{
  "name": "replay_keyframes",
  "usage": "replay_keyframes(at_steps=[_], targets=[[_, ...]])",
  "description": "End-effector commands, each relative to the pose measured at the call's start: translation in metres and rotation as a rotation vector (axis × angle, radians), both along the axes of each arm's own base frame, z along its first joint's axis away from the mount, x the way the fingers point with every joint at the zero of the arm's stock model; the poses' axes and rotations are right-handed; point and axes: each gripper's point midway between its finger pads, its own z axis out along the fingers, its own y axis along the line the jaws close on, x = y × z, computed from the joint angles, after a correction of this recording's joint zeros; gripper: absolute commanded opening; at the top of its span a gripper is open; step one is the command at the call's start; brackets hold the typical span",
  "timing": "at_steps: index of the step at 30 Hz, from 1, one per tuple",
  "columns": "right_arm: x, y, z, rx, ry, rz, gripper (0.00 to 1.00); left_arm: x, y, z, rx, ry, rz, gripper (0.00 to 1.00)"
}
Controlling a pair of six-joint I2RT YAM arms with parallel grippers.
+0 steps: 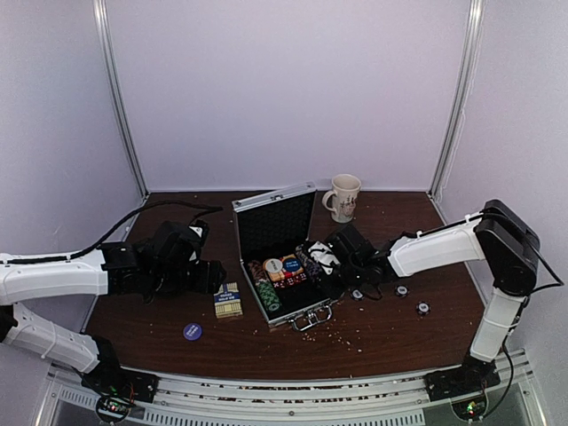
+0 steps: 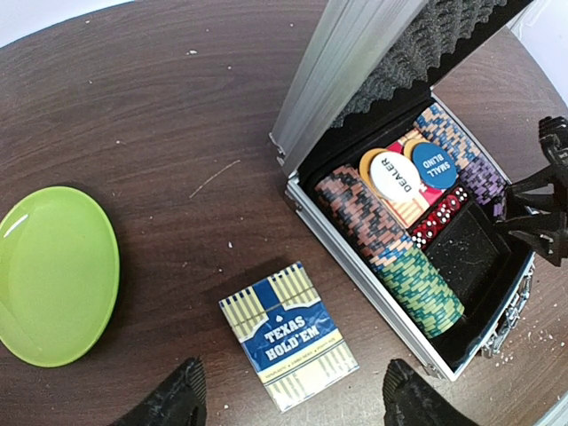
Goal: Pack up texas hold em set
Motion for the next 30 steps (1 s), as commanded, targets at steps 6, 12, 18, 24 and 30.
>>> replay_keyframes(at_steps=[6,12,18,24,30], targets=[[0.017,0.006,0.008,0.012,-0.064,-0.047,0.42,0.0,0.004,-0.006,0.017,-0.005,0.01,0.7],[0.017,0.005,0.003,-0.003,-0.058,-0.047,0.52,0.002,0.001,-0.007,0.022,-0.006,0.004,0.7],[0.013,0.006,0.012,0.017,-0.038,-0.037,0.59,0.002,0.001,-0.009,0.022,-0.002,0.005,0.7],[-0.004,-0.001,0.04,0.041,-0.015,-0.008,0.65,0.0,0.004,-0.008,0.024,-0.004,0.01,0.7],[-0.022,-0.021,0.051,0.029,0.086,0.034,0.66,0.002,0.002,-0.007,0.029,-0.004,0.005,0.7]])
